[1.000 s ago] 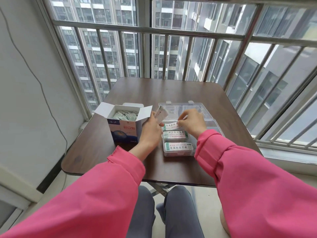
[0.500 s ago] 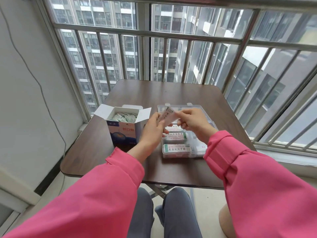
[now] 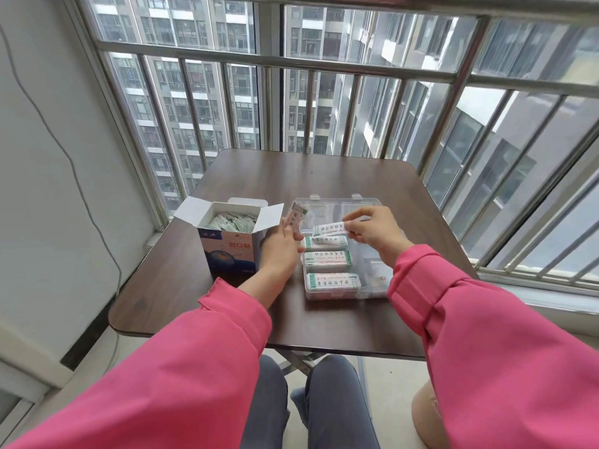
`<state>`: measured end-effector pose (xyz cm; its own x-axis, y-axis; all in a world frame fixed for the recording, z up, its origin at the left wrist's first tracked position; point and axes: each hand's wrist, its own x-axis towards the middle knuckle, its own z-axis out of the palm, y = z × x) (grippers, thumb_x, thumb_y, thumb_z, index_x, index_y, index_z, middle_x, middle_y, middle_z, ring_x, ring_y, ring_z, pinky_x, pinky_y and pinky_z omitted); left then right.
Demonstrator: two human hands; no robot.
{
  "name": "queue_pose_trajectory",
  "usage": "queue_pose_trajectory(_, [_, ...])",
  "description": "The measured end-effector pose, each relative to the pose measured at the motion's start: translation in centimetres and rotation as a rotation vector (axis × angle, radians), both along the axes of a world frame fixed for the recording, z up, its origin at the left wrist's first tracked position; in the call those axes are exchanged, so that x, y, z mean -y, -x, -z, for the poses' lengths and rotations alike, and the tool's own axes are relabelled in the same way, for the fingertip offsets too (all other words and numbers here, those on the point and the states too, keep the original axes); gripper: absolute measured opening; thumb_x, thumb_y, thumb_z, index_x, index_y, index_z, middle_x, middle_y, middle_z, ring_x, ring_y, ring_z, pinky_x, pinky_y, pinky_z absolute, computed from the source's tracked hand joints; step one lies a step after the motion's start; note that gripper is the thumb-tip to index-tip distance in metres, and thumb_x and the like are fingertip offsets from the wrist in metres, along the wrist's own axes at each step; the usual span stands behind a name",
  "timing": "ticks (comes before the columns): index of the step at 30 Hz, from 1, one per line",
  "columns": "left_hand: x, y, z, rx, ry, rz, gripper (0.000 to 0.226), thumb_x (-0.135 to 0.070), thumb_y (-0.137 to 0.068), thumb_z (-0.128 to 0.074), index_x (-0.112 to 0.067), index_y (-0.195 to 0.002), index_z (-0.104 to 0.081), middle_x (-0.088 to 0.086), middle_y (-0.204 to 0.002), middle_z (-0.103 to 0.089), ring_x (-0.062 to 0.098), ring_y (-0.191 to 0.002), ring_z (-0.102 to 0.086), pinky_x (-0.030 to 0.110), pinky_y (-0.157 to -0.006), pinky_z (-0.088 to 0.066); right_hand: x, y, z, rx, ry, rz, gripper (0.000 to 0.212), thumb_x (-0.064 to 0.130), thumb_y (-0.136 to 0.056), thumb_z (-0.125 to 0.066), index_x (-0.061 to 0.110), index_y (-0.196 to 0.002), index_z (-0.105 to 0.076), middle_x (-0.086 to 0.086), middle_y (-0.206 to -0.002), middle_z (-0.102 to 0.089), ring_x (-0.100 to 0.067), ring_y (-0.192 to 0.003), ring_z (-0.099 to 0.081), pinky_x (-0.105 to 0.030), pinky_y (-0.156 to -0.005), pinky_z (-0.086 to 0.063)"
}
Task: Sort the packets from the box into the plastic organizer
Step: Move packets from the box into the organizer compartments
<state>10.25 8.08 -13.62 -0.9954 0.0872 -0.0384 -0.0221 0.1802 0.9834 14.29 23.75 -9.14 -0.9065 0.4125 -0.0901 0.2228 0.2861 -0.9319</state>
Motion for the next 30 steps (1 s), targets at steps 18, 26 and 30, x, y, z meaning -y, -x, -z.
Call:
queue_pose_trajectory(18, [0.5, -1.3, -0.8, -0.045, -0.094, 0.122, 0.011, -0.009, -0.097, -0.045, -0.013, -0.089, -0.049, 0.001, -0.077, -0.063, 0.001, -0.043, -0.057, 0.014, -0.049, -0.046, 1.5, 1.0, 1.0, 0.002, -0.687, -0.165, 0.017, 0.013, -0.085, -0.065, 0.010, -0.100, -0.072, -0.005, -0.103, -0.068, -0.016, -0.095, -0.059, -0.023, -0.083, -0.040])
queue_pose_trajectory(26, [-0.1, -2.0, -2.0, 0.001, -0.192, 0.266, 0.008, -0.005, -0.089, -0.060, -0.012, -0.091, -0.055, 0.010, -0.087, -0.068, 0.013, -0.052, -0.067, 0.017, -0.050, -0.050, 1.7, -0.8, -0.9, -0.142, -0.016, -0.141, 0.009, 0.004, -0.083, -0.067, 0.012, -0.082, -0.062, 0.000, -0.070, -0.062, 0.000, -0.055, -0.059, -0.012, -0.048, -0.043])
queue_pose_trajectory(30, [-0.5, -2.2, -2.2, 0.008, -0.215, 0.267, 0.012, -0.010, -0.099, -0.042, -0.012, -0.095, -0.054, 0.010, -0.094, -0.065, 0.021, -0.067, -0.070, 0.024, -0.055, -0.055, 1.3, -1.2, -1.4, -0.163, -0.025, -0.111, 0.012, -0.004, -0.080, -0.068, 0.003, -0.090, -0.067, 0.000, -0.072, -0.064, -0.006, -0.062, -0.061, -0.014, -0.054, -0.046])
